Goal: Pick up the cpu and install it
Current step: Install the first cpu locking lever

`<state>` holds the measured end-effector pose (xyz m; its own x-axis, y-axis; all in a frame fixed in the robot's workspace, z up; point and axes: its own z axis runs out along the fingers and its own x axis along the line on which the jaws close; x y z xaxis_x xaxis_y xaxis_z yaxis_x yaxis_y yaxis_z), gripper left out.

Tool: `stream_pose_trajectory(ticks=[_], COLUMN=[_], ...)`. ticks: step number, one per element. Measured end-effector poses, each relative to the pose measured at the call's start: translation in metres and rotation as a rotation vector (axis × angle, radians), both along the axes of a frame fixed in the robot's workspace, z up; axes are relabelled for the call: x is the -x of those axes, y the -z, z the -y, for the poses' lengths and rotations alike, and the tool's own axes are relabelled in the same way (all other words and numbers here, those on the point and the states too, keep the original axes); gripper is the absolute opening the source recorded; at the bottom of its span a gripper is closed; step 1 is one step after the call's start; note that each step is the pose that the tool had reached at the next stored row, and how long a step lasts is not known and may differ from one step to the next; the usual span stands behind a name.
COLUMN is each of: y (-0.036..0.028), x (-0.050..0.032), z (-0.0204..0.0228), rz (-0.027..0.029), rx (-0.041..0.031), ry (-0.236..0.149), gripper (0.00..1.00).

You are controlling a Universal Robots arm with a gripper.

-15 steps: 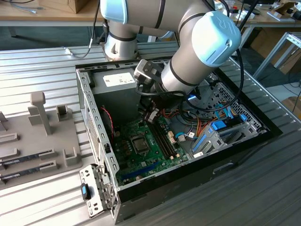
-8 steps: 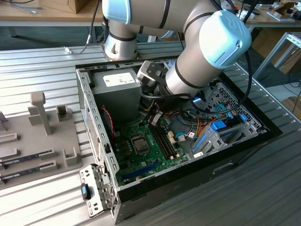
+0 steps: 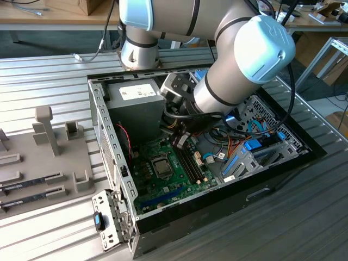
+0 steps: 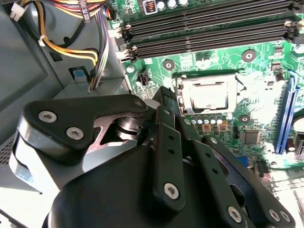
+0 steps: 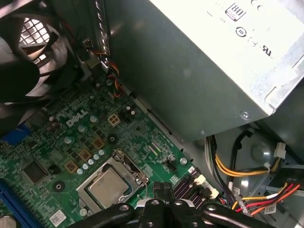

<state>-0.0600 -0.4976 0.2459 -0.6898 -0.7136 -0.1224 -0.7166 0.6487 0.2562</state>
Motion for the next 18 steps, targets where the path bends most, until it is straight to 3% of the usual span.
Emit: stream_pose_trajectory(ticks=[10, 15, 18], y=[0.0000, -0.0010, -0.0011], x=[0.0000, 0.0000, -0.0001], z=[0.0087, 0.0098, 0.0098], rz=[0.0000, 0.0001, 0.0002], rx=[0.0012, 0.0225, 0.0448], ry=[0.000, -0.007, -0.024], gripper=[0.11, 0.11, 0.11])
